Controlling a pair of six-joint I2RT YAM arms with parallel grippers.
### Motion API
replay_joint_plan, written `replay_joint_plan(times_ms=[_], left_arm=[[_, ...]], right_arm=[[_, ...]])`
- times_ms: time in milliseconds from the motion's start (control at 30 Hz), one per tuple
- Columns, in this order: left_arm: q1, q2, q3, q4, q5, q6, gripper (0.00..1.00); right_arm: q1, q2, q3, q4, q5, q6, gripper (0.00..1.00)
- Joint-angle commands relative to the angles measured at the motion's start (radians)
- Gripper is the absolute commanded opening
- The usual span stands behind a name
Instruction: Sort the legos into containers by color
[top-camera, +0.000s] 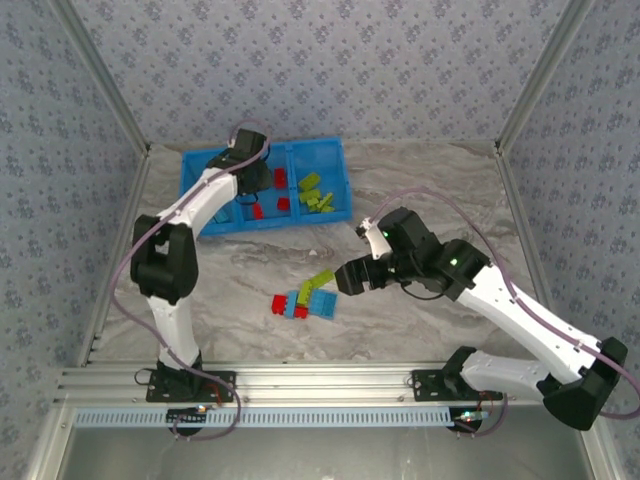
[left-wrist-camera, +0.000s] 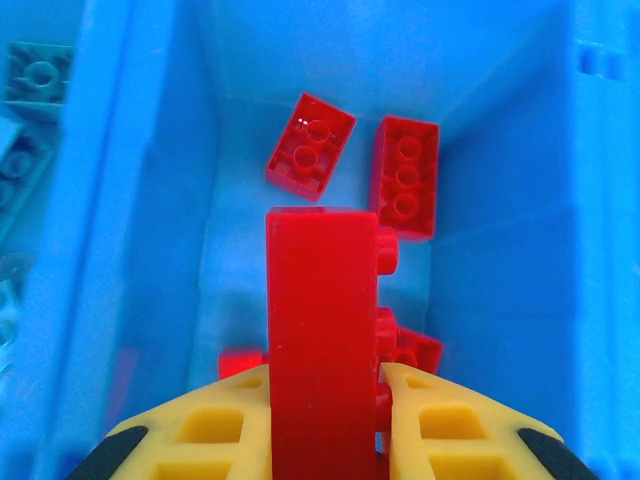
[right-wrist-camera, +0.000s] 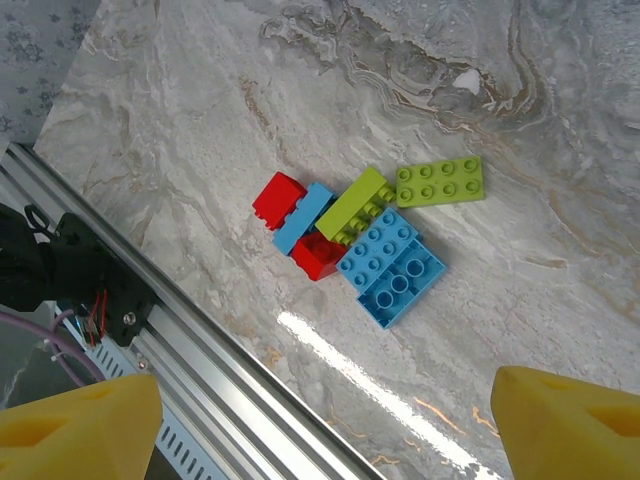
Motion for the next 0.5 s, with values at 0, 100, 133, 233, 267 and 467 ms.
replay_joint_plan(times_ms=[0, 100, 133, 233, 267, 467], left_arm=[[0.004, 0.082, 0.154, -0.077, 0.075, 0.044, 0.24], [0.005, 0.127, 0.227, -0.124, 0.076, 0.052, 0.42], [0.004, 0.120, 0.227, -0.124, 0.076, 0.053, 0.43], [0.003, 0.057, 0.198, -0.127, 0.085, 0.050, 0.44], [0.002, 0.021, 0.170, -0.125, 0.096, 0.041, 0.44], [-0.085, -0.347, -0.150, -0.025, 0.120, 0.026, 0.43]], right_arm=[[0.006, -0.030, -0.020, -0.024, 0.033, 0.033, 0.88], [0.005, -0.037, -0.018, -0.029, 0.037, 0.037, 0.89], [0.006, -0.039, -0.020, -0.030, 0.042, 0.040, 0.89], [0.006, -0.041, -0.025, -0.025, 0.061, 0.047, 0.89], [0.006, -0.041, -0.028, -0.023, 0.068, 0.053, 0.89], [0.010, -0.008, -0.073, 0.018, 0.146, 0.136, 0.91]])
